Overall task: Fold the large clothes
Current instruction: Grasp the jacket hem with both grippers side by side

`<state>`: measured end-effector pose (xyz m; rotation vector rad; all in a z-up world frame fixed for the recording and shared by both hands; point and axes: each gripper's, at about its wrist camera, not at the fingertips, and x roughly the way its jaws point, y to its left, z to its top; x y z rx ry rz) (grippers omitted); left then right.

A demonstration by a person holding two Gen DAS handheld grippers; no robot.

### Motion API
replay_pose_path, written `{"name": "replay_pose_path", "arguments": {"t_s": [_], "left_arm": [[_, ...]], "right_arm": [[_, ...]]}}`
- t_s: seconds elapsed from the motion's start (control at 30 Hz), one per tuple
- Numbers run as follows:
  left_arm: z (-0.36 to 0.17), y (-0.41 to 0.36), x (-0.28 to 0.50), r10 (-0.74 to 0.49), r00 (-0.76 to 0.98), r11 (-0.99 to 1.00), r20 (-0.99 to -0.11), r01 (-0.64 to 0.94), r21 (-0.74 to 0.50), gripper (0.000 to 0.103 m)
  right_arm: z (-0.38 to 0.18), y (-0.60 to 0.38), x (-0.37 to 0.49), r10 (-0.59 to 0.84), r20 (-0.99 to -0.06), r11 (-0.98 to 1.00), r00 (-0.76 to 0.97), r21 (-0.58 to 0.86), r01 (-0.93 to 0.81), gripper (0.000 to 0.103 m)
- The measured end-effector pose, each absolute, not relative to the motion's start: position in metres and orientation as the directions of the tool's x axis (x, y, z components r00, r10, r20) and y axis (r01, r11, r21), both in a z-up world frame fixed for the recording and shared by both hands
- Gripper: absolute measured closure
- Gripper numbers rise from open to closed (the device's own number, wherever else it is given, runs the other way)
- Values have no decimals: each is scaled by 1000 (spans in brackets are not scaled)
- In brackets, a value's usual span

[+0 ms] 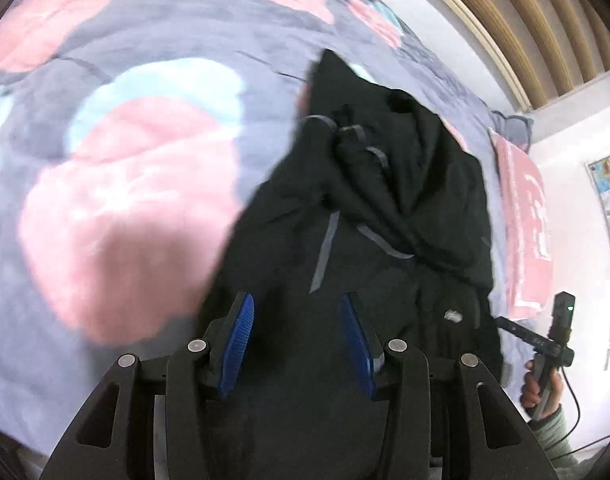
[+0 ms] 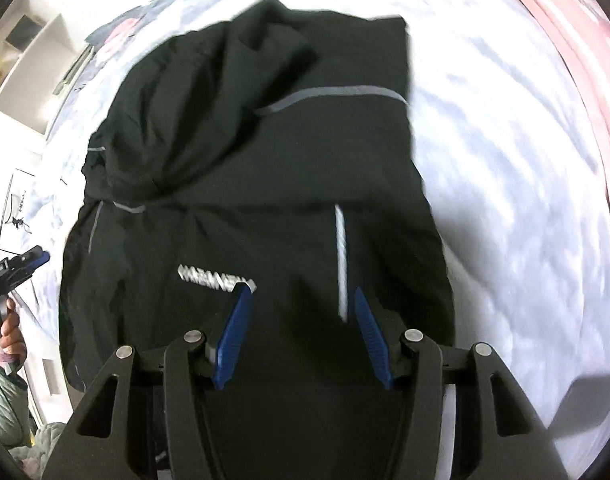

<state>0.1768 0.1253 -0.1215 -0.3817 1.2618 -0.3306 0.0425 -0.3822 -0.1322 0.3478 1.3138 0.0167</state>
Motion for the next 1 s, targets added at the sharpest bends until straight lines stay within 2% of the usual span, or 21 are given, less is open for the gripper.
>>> {"name": "replay_pose_path", "arguments": {"t_s": [0.27,0.47,0.73,1.0], "left_arm": [[-173,153,149,-384,233,922,-894,51,-383,56],[-200,159,134,-455,285,889,-844,95,-447,55],[-197,162,105,-479,358,878,-801,191,-440,50],[-191,156,62,-452,357,891,-817,234,-390,47]], "right_arm": [[-163,-381,10,158,-942,961,296,215,171,46],[-162,-374,-13,101,-906,978,411,166,127,45],[-154,-378,-78,53,-861,976,506,152,156,43],[-148,-376,-144,10,-876,953,482,154,261,37]]}}
